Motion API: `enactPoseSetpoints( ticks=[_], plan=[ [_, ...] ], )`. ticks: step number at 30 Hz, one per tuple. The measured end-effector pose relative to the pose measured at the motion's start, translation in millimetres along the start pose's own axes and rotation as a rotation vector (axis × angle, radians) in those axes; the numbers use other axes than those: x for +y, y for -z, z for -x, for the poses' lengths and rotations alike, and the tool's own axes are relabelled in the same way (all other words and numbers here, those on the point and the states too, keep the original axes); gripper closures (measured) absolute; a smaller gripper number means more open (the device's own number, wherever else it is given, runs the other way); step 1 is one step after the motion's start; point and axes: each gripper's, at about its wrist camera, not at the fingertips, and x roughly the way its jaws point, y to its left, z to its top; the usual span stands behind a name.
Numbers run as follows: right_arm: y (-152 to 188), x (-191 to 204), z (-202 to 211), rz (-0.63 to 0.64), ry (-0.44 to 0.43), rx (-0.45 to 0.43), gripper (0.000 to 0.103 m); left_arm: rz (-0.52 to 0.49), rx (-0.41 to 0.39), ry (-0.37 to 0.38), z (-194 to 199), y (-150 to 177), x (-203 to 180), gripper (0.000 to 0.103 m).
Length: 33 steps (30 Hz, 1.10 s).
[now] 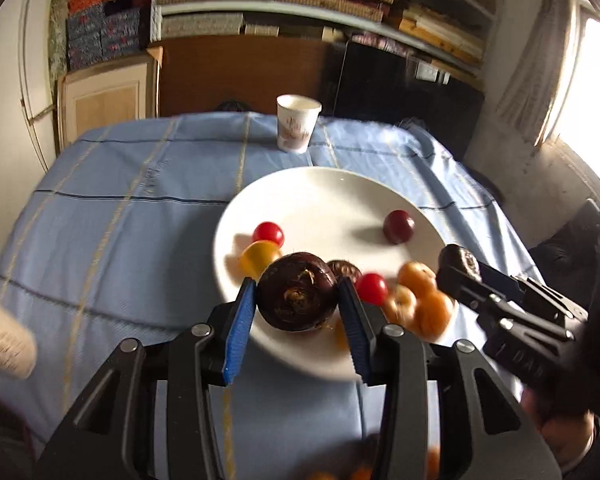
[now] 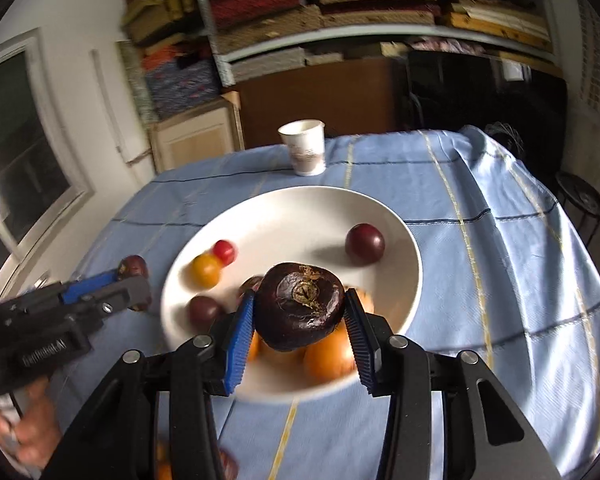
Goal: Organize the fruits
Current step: 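Place the onion on the plate with the right tool while the left tool places the plum, then grasp a pale brown onion with the right tool while the left tool grasps a small orange fruit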
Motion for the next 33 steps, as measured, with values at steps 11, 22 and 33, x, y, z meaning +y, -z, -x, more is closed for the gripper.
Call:
enactPoseSetpoints(
  ticks=[11, 22, 33],
  plan=[
    [-10, 1, -39, 0.017, 0.05, 0.047, 0.051, 0.013, 0.033, -0.075, -39, -13, 3, 0.044],
    [33, 18, 50, 0.03, 0.063, -0.026, 0.044, -0.018, -0.027, -0.276, 54, 36, -3, 0.007],
    [147, 27, 118, 0.082, 0.005, 0.003, 0.042, 0.022, -0.008, -0.111, 114, 184, -3, 0.006]
  ],
)
